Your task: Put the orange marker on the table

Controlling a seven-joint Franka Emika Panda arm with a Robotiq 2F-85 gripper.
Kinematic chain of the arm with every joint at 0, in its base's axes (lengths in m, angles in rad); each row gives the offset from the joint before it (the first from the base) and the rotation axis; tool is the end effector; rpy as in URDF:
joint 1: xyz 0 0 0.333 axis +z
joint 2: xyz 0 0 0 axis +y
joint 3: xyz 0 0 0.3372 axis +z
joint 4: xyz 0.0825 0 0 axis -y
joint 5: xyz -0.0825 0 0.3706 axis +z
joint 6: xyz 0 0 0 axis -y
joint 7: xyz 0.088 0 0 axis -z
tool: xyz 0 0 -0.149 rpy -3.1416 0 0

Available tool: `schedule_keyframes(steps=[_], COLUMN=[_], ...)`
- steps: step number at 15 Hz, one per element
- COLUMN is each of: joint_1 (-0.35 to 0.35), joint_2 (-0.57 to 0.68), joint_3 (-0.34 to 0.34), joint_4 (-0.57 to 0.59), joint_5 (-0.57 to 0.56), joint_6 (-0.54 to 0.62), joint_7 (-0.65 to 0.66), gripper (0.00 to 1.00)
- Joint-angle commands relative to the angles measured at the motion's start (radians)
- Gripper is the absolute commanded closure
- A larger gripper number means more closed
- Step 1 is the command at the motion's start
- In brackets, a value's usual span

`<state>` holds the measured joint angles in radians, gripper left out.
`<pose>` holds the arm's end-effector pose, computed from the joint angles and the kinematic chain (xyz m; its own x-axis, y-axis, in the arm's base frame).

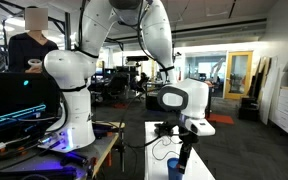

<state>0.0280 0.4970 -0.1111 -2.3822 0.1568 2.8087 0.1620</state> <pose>0.4842 -0.0516 0.1005 0.9255 -0.3740 -0.0603 -0.3734 -0.9274 0.0214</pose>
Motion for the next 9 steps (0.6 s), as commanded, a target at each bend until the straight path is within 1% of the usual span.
schedule_keyframes(steps=[1, 4, 9], joint_1=[-0.041, -0.041, -0.039], joint_2=[0.011, 0.015, 0.009], joint_3=[0.041, 0.050, 0.046], joint_4=[0.009, 0.016, 0.014], joint_5=[0.012, 0.013, 0.011], joint_6=[0.018, 0.011, 0.003], joint_7=[-0.007, -0.001, 0.009], gripper=[0.00, 0.00, 0.00])
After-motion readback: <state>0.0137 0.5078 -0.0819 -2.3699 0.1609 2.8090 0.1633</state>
